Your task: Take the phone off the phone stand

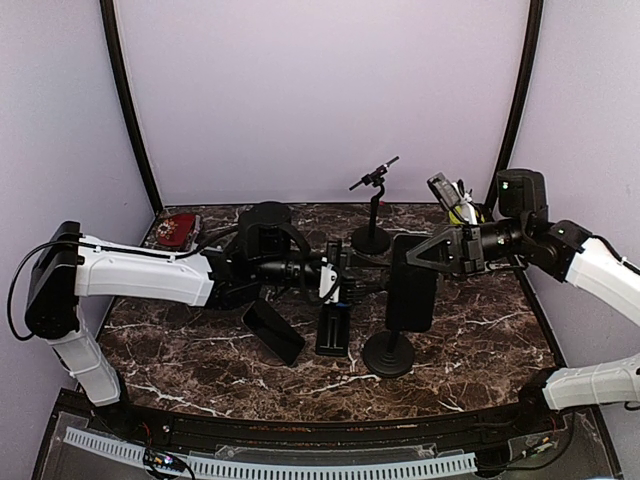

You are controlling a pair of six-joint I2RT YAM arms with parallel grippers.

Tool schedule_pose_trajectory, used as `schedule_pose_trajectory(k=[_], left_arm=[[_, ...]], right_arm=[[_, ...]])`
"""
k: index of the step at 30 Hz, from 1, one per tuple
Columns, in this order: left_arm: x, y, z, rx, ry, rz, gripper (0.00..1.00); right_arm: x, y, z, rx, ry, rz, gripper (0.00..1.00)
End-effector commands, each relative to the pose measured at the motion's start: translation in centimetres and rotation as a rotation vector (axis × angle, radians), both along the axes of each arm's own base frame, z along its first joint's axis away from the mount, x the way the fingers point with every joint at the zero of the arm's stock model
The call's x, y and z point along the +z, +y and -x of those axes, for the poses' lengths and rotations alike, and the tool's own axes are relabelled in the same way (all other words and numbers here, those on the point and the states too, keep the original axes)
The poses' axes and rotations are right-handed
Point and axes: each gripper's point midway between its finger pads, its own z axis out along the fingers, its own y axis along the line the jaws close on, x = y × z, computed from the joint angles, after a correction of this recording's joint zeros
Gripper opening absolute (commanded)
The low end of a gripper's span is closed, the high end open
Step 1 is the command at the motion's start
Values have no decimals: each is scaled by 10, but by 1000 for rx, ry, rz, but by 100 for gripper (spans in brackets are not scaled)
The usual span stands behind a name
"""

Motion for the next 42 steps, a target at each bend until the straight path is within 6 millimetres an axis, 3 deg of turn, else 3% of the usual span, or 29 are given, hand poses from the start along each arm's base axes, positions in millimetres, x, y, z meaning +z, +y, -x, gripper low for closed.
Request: schedule_pose_trajectory(k=[1, 13, 27, 33, 34, 35, 42], left_arm=[[6, 9, -15, 17, 13, -9, 0], [0, -1, -6, 1, -8, -30, 0], [-7, -7, 2, -8, -23, -43, 0], [-7, -6, 3, -5, -32, -44, 0], [-7, -6, 4, -4, -32, -44, 0], [-8, -5, 4, -5, -33, -45, 0], [-8, -3, 5, -1, -35, -46, 0]], right_arm=[[28, 3, 21, 102, -43, -92, 0], [45, 18, 18, 111, -101, -142, 0], [97, 19, 9, 54, -200, -284, 0], [110, 10, 4, 19, -208, -282, 0], [115, 6, -18, -119, -214, -289, 0], [117, 1, -27, -172, -219, -291, 0], [132, -41, -65, -427, -241, -296, 0]])
